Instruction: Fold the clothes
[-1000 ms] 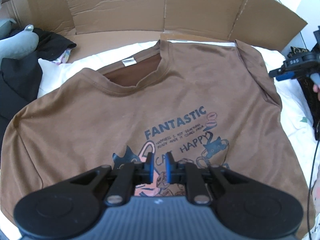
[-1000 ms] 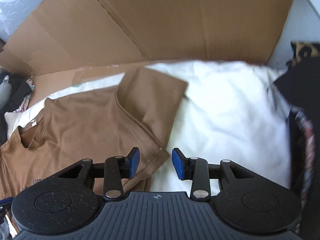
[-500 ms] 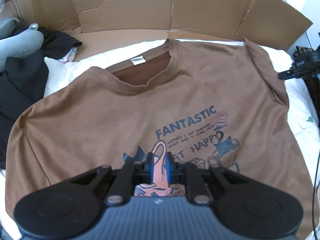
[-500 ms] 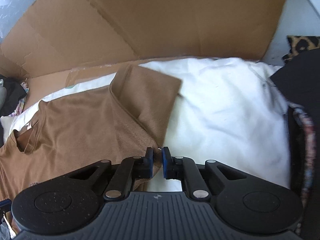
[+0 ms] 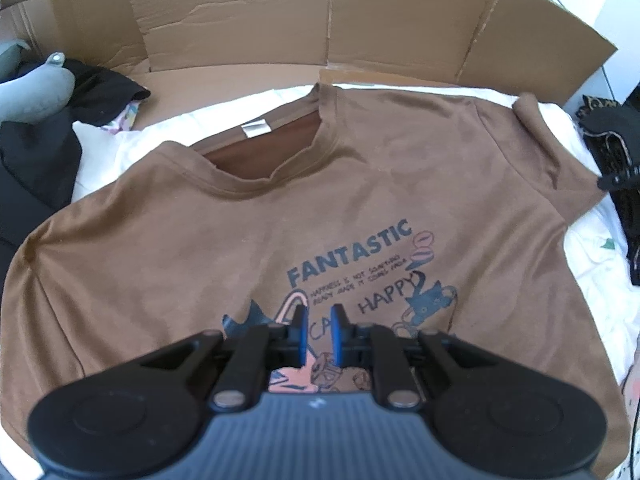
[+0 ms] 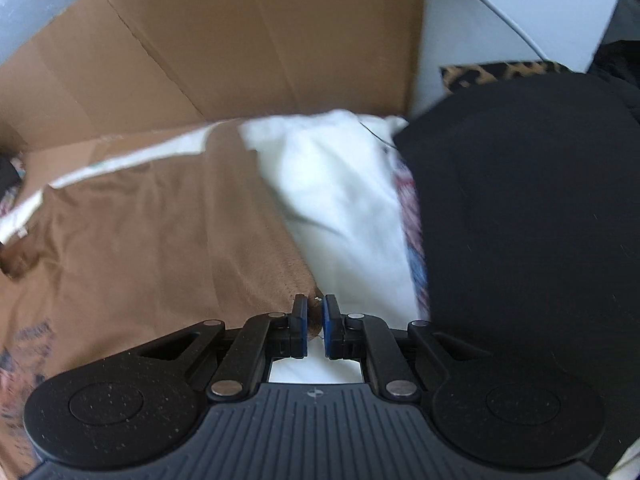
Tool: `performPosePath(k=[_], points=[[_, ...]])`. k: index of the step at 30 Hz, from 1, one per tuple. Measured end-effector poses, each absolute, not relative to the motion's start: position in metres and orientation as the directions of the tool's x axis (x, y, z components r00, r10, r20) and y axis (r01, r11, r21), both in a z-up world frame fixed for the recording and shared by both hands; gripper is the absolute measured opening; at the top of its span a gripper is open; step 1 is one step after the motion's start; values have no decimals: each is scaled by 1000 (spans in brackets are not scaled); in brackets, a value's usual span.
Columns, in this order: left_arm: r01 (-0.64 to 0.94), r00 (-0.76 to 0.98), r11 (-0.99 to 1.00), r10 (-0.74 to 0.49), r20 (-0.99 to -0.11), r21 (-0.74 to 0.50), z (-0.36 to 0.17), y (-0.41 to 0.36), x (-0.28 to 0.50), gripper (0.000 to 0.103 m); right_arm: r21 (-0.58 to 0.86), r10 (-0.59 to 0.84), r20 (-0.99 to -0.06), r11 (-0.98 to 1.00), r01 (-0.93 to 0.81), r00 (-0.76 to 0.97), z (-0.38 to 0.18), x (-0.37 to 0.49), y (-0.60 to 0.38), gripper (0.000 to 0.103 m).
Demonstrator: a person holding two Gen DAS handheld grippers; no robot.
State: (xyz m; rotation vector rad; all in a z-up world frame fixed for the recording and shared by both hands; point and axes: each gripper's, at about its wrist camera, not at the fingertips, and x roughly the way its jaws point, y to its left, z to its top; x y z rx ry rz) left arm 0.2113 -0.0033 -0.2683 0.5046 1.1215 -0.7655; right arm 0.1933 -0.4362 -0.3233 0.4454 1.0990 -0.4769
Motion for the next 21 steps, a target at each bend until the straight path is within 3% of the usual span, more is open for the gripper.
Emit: performPosePath(k=[9, 21], points=[[773, 234, 634, -284, -930, 1, -271, -14, 216, 13, 6, -225, -931, 777, 630, 286, -347, 178, -424, 8], [782, 235, 623, -278, -931, 11, -284, -25, 226, 13, 77, -233, -832, 850, 521, 504, -323, 215, -439, 9]])
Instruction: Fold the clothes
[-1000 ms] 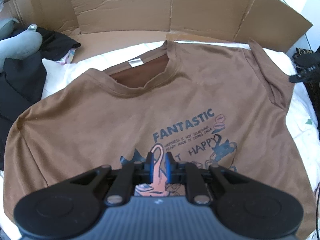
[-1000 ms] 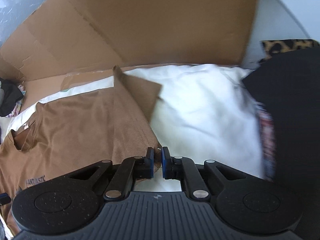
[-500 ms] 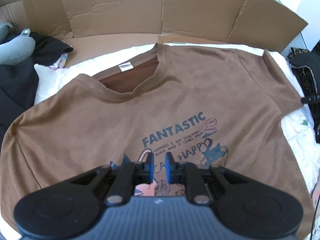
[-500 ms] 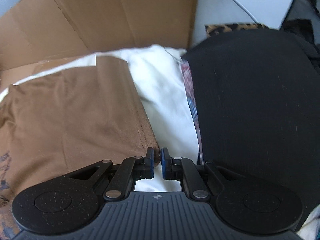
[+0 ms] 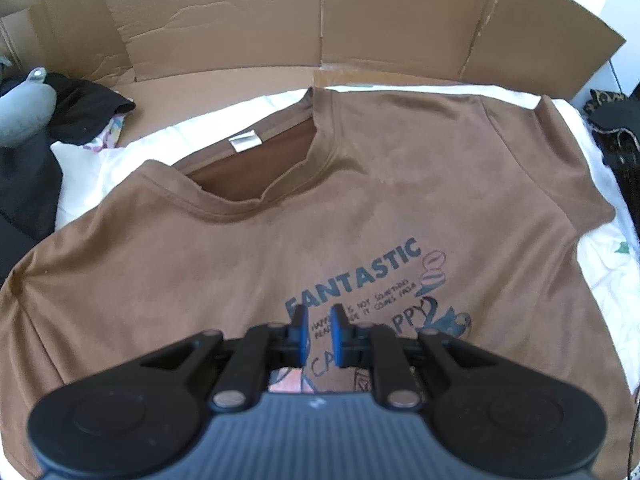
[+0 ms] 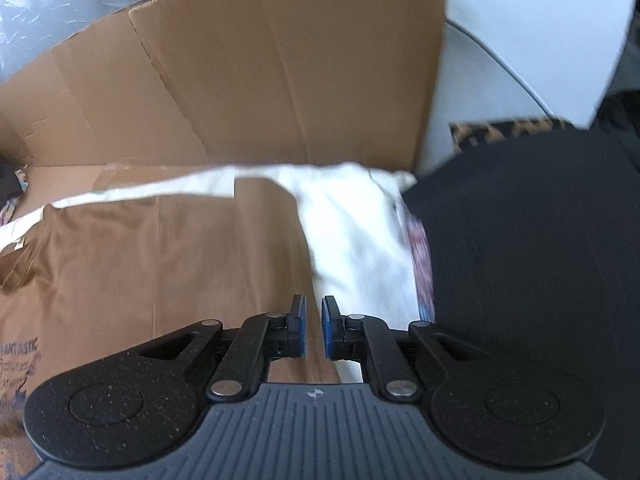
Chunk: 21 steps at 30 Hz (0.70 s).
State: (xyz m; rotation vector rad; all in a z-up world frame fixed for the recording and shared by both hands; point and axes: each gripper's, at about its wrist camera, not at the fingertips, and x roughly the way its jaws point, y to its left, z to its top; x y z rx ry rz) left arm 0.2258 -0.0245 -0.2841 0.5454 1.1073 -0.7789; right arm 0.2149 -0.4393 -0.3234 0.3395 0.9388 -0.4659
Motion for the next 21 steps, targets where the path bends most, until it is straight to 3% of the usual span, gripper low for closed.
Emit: performPosePath(k=[4, 7, 13, 16, 21], points=[[783, 235, 622, -276, -932, 13, -287, -24, 227, 13, 83, -232, -814, 861, 502, 533, -328, 242, -447, 13], [783, 237, 622, -277, -931, 14, -288, -23, 228, 13, 84, -236, -801, 865, 494, 550, -329, 258, -450, 23], [779, 241, 626, -272, -931, 19, -295, -21, 230, 13, 86, -234, -799, 867, 491, 554, -343, 279, -457, 24], [775, 237, 632, -273, -932, 12, -300, -20, 231, 13, 90, -229, -804, 865, 494, 548, -351, 284, -458, 33], [778, 230, 628, -272, -935, 9, -306, -19, 231, 13, 85, -214, -811, 878, 471, 545, -363, 295, -458, 38]])
